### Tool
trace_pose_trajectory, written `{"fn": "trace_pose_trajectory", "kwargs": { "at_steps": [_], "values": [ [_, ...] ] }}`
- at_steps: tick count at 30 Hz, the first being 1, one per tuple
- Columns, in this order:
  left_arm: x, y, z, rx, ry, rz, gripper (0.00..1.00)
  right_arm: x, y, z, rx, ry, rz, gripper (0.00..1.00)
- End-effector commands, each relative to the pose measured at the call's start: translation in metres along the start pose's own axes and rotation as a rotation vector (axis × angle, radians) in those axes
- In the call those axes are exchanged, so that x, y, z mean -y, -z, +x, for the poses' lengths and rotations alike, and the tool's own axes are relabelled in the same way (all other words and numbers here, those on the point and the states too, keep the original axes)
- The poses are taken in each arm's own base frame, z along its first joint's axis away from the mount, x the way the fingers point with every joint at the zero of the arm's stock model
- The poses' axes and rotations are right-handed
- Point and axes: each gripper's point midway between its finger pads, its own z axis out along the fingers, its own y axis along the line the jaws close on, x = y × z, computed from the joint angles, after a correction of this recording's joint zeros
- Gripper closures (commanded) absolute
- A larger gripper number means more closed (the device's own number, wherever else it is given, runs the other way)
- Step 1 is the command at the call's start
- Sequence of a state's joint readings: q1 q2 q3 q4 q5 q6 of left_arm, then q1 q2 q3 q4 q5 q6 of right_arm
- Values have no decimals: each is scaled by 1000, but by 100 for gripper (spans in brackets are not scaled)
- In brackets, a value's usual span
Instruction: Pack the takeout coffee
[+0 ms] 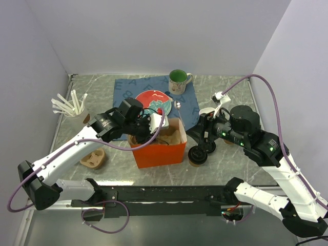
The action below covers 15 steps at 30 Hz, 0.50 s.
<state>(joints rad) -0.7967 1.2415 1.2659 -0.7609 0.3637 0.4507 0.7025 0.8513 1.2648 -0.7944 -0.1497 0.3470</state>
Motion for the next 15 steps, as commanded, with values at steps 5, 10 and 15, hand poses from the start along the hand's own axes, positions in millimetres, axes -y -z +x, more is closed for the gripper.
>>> {"fn": "trace_pose_trajectory", "kwargs": {
  "at_steps": [5, 10, 15],
  "values": [
    [-4, -3, -12, 86, -17, -42, 75, -5, 7, -13, 46, -9, -8, 29],
    [-1, -4, -3, 73, -2, -44, 64, -4, 6, -14, 47, -10, 2, 29],
    [-5, -2, -1, 78, 1, -74, 50, -5, 3, -15, 38, -17, 2, 29]
  ]
}}
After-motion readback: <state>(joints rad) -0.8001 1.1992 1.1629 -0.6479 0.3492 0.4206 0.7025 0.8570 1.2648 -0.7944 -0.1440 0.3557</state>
